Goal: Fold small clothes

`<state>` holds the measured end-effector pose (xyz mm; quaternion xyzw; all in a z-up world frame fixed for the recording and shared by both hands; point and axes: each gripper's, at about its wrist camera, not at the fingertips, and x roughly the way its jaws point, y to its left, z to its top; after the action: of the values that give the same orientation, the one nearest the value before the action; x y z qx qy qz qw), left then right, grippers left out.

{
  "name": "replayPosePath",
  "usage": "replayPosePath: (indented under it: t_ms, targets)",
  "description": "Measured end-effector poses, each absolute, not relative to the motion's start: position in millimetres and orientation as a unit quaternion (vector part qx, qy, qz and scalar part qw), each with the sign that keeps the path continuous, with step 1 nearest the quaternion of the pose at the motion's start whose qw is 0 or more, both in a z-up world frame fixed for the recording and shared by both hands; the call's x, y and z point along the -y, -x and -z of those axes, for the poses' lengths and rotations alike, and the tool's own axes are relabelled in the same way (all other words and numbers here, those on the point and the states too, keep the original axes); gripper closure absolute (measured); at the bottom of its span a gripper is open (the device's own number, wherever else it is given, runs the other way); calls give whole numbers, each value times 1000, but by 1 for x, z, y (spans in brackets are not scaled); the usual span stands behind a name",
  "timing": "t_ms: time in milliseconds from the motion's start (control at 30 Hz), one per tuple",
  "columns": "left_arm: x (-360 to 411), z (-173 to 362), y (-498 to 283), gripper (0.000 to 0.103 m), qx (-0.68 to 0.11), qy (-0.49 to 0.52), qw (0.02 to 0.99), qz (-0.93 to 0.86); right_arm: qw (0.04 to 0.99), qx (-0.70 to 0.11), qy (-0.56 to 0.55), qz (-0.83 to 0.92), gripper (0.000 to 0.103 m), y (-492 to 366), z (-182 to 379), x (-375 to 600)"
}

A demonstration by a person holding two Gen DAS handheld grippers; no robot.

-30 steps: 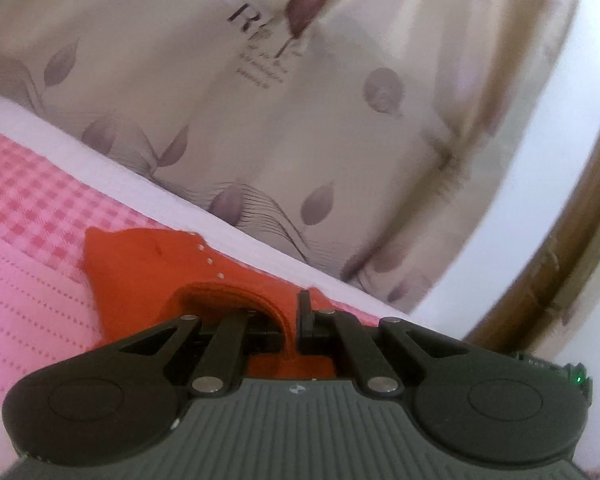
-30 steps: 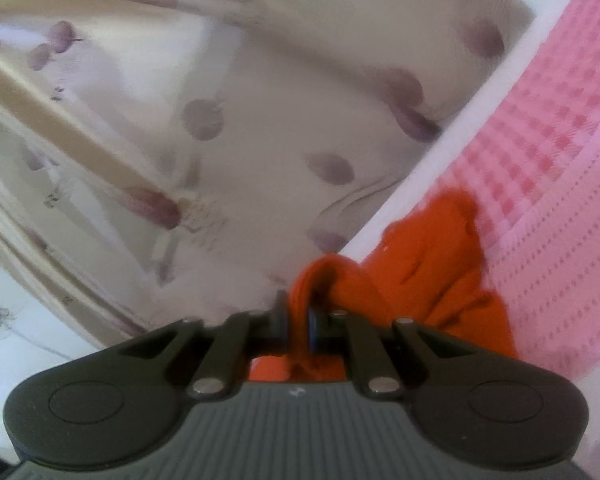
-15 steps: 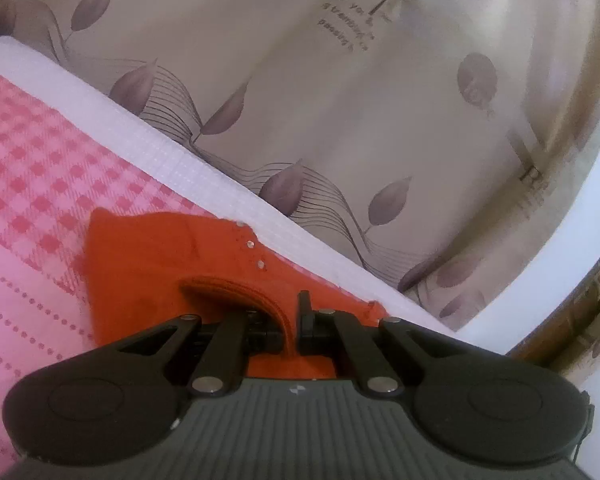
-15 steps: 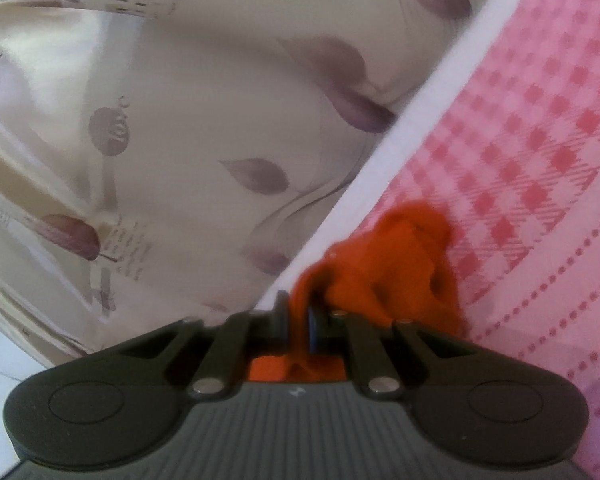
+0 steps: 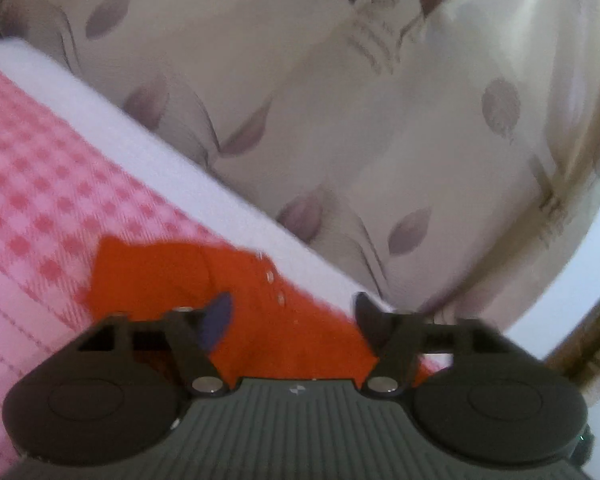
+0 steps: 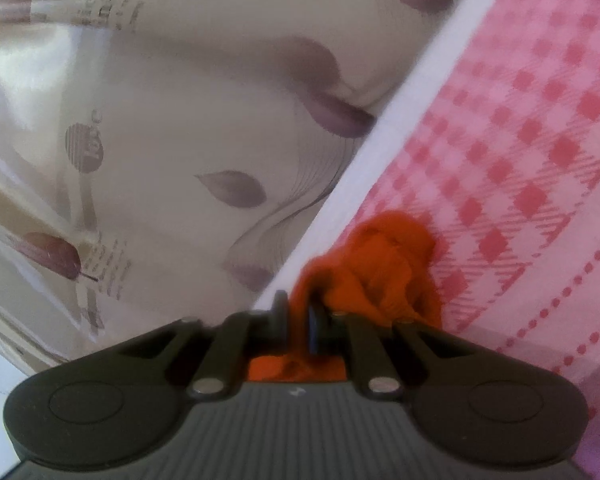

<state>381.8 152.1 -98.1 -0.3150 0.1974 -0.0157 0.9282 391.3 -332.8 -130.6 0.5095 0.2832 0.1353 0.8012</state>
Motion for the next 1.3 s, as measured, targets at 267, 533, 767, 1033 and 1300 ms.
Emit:
replayPosePath:
  t_ms: [267,533,767,1033,1300]
  targets:
    - [-158,82,-362,16,-186,296,937,-6,788,-174,-569,-159,27,-356,119,358]
    - [-138,78,-335,5,-210,183,960,-8,911,-268,-281,-139,28,-329,70,306]
    - [-133,94,-336,1,-233,101,966,-52,937,-302,-156,-85,31,-333,80,270]
    - [-142,101,-345,1,-267,123,953,-71,930,-339,-129,-58,30,-337,86,260]
    - [-151,104,-347,1,-276,151,945,-87,929,-357,-94,-41,28,-342,87,247]
